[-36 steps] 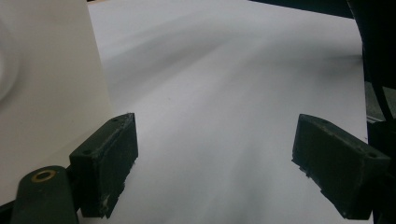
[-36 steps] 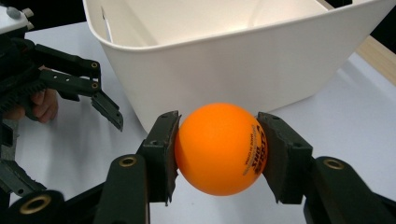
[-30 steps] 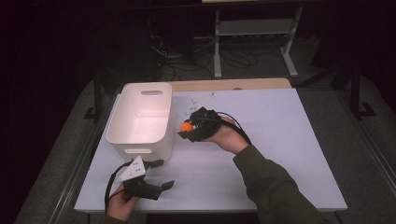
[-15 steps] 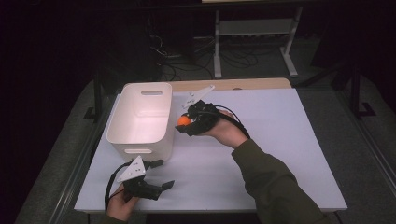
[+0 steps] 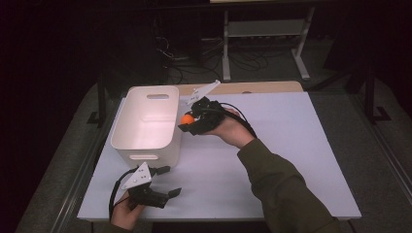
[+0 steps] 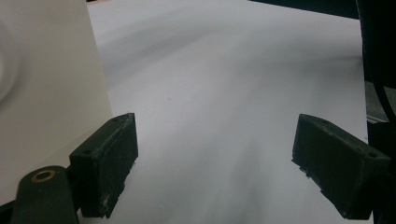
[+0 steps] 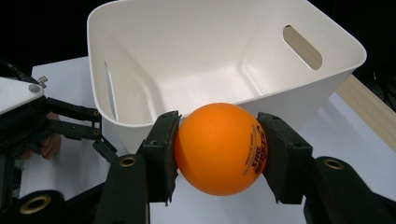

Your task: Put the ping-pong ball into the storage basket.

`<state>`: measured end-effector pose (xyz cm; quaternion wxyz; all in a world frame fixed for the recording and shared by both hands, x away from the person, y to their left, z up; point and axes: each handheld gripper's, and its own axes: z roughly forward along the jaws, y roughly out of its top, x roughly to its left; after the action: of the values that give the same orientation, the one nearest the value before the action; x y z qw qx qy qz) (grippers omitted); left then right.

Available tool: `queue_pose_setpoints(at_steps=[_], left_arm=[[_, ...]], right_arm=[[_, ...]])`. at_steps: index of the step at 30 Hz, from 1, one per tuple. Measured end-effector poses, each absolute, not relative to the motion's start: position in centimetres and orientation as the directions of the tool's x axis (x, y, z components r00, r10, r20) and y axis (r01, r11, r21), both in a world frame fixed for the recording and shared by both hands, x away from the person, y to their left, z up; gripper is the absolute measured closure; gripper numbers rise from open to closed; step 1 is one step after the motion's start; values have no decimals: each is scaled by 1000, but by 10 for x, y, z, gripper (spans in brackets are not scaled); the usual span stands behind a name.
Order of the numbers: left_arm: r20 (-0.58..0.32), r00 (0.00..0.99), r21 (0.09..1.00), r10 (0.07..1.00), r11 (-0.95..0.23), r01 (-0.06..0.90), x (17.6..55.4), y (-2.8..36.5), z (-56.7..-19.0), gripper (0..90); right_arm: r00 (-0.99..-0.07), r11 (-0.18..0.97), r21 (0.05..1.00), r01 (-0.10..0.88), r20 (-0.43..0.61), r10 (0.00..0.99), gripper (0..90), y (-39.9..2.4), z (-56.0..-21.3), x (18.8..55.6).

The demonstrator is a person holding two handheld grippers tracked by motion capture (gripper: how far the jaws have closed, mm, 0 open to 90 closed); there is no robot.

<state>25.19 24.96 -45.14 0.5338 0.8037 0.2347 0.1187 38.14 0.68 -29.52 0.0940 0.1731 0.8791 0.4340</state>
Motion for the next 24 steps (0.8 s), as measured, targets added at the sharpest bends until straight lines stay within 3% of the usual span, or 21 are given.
queue_pose_setpoints(at_steps=[24], left_arm=[[-56,864,913,501,-324,247,252,250,-451,142]], right_arm=[[-939,570,794,212,4,343,494,40,-285,390]])
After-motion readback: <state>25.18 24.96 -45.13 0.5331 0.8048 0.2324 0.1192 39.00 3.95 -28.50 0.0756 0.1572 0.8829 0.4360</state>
